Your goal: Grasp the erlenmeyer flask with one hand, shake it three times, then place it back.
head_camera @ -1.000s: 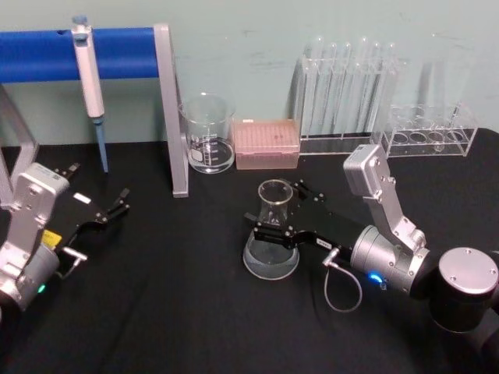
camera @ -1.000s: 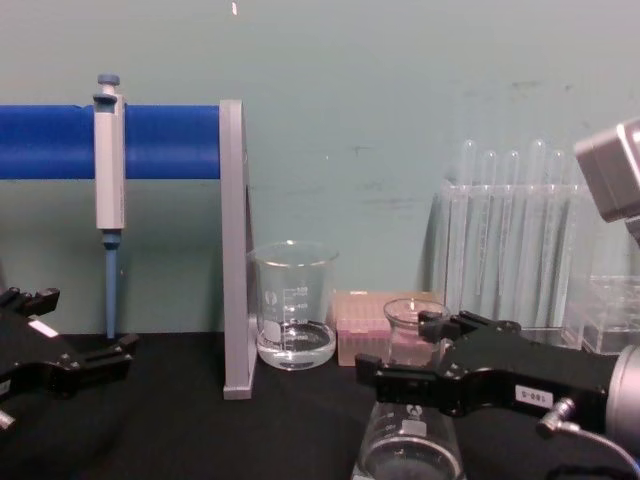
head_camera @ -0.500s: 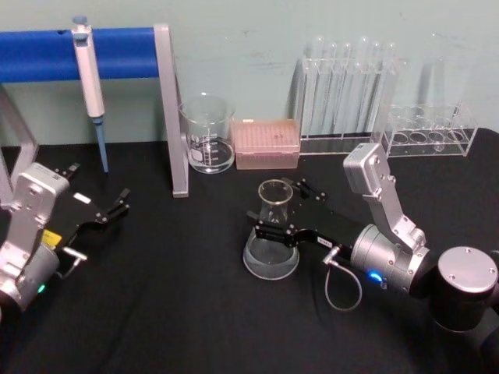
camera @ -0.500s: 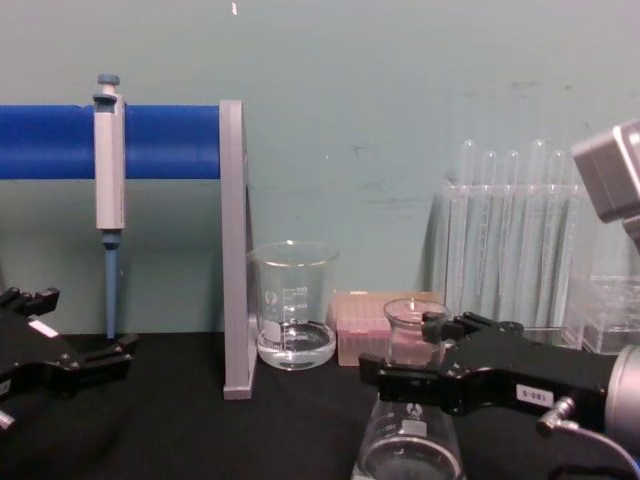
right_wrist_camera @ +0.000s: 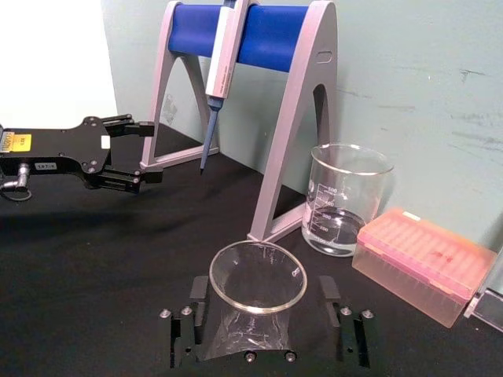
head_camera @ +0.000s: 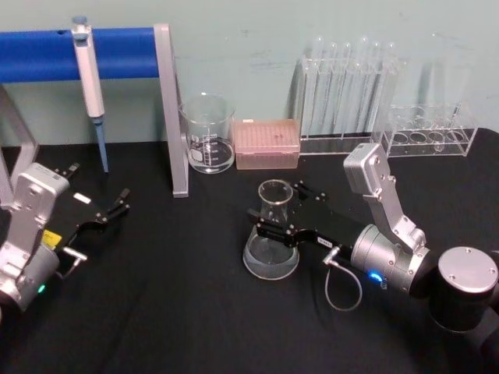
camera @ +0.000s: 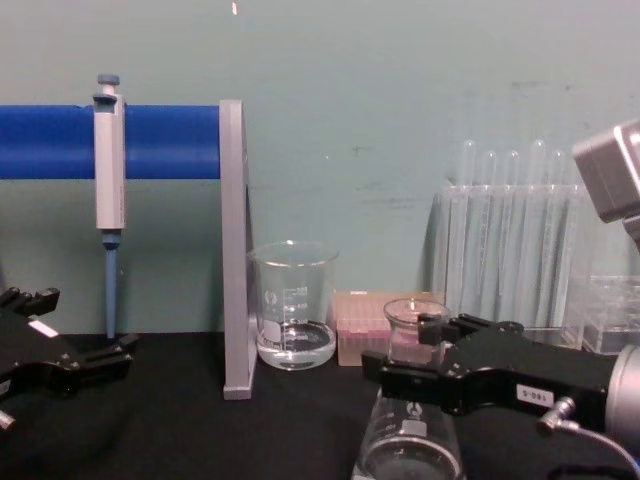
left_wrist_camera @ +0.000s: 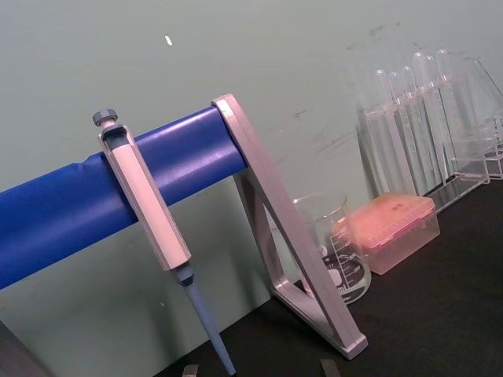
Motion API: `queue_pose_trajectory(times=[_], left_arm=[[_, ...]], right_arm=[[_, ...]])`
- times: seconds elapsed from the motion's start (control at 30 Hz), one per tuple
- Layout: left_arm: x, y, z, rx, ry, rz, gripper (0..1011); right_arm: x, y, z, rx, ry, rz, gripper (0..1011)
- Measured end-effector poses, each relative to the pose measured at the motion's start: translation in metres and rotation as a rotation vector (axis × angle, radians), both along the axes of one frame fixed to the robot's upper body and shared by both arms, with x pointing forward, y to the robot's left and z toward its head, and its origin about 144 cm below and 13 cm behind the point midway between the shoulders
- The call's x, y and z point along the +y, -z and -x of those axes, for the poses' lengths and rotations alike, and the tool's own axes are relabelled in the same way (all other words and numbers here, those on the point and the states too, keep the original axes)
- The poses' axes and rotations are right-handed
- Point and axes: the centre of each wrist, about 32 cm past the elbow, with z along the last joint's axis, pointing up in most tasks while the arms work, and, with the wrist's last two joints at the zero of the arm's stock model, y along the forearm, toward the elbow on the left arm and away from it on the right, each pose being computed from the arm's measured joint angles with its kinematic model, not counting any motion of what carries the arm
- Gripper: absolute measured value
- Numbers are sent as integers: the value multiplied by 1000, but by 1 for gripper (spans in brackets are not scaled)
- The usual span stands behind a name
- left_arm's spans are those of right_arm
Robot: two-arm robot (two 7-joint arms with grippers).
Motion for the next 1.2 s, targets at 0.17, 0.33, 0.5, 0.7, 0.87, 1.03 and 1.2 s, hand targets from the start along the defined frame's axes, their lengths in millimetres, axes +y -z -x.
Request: queue_pose_trajectory(times=[0.17, 0.33, 0.5, 0.7, 0.87, 1.03, 1.2], left_arm=[[0, 0, 0, 0, 0, 0, 1001], [0, 0, 0, 0, 0, 0, 1001], [0, 0, 0, 0, 0, 0, 1001], [0, 0, 0, 0, 0, 0, 1001], [0, 0, 0, 0, 0, 0, 1001], [0, 0, 0, 0, 0, 0, 1001], [0, 0, 0, 0, 0, 0, 1001]], right_arm=[[0, 0, 0, 0, 0, -1, 743], [0, 0, 0, 0, -1, -1, 591], [0, 0, 0, 0, -1, -1, 460], [0, 0, 0, 0, -1, -2, 451], [0, 0, 0, 1, -2, -6, 451], [-2, -1, 1, -3, -4, -25, 451], [-3, -10, 3, -11, 1, -31, 451]])
